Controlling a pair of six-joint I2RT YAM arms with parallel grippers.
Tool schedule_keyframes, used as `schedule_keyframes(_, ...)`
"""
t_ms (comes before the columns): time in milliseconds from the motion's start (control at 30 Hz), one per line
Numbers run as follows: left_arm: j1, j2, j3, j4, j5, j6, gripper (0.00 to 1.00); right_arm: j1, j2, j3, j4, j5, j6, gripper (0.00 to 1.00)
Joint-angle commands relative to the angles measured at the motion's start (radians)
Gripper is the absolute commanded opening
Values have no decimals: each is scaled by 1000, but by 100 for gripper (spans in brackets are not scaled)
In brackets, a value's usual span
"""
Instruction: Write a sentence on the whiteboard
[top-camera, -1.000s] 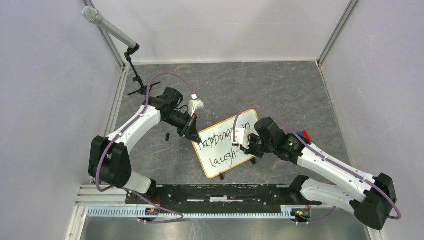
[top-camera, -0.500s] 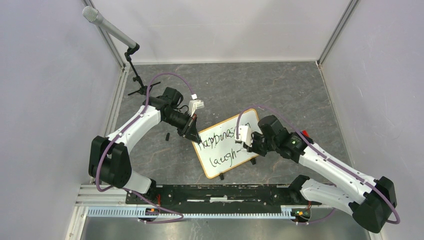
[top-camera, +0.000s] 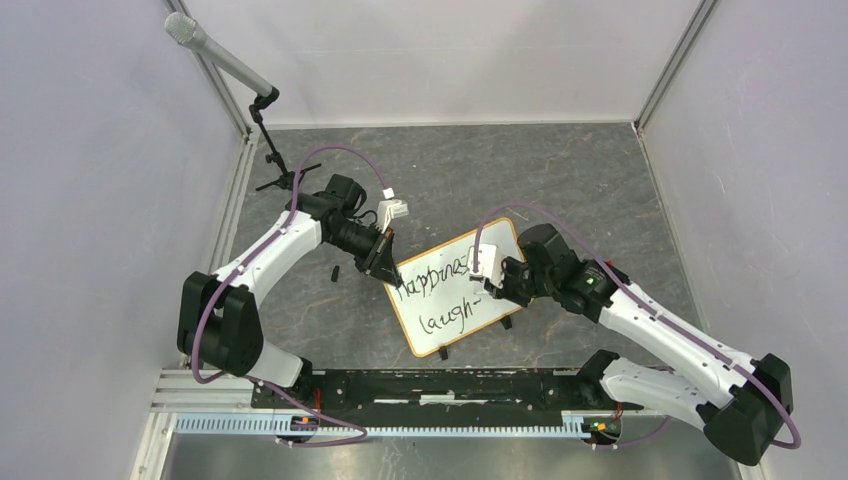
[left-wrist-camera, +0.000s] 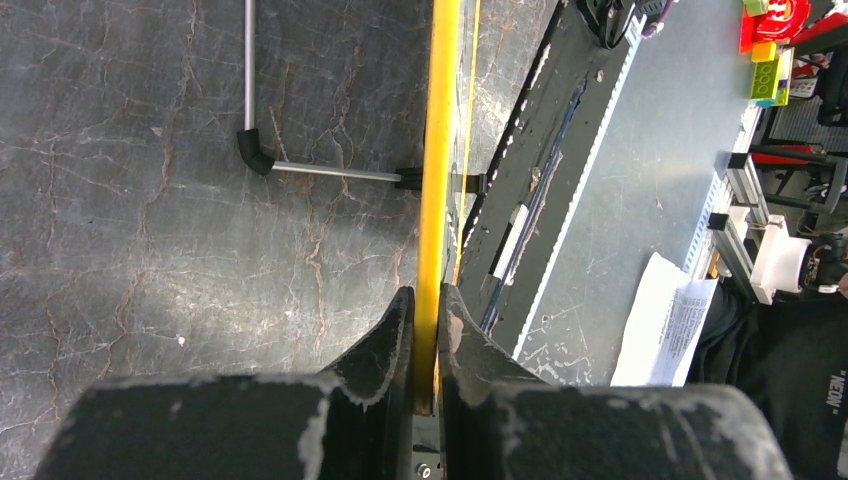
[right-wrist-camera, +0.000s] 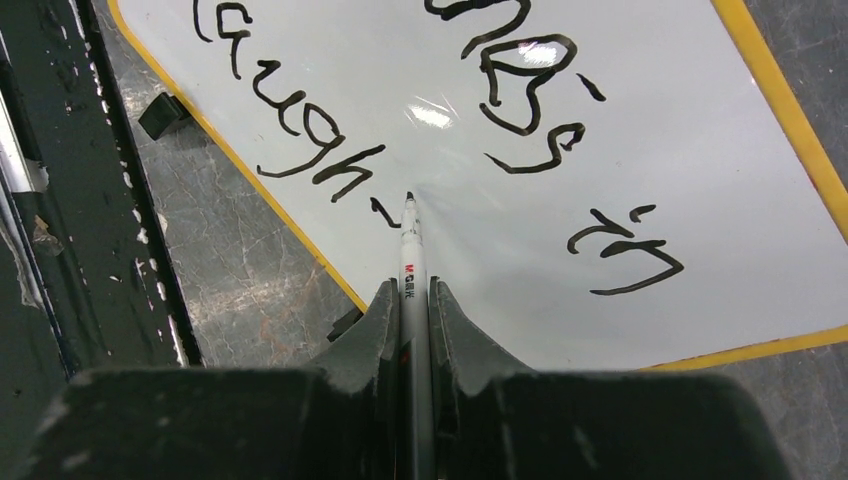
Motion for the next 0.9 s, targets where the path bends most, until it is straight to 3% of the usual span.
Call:
schedule_keyframes(0, -15, 14, -35, -7, -150, -4, 2, -4, 18, 23, 44, 4, -8, 0)
schedule_keyframes(567, -16, 15, -35, -8, -150, -3, 2, -4, -2, -94, 24, 16, -32, 0)
schedule_keyframes(867, -16, 15, -35, -8, -150, -3, 2, -4, -15, -54, -10, 72, -45, 0)
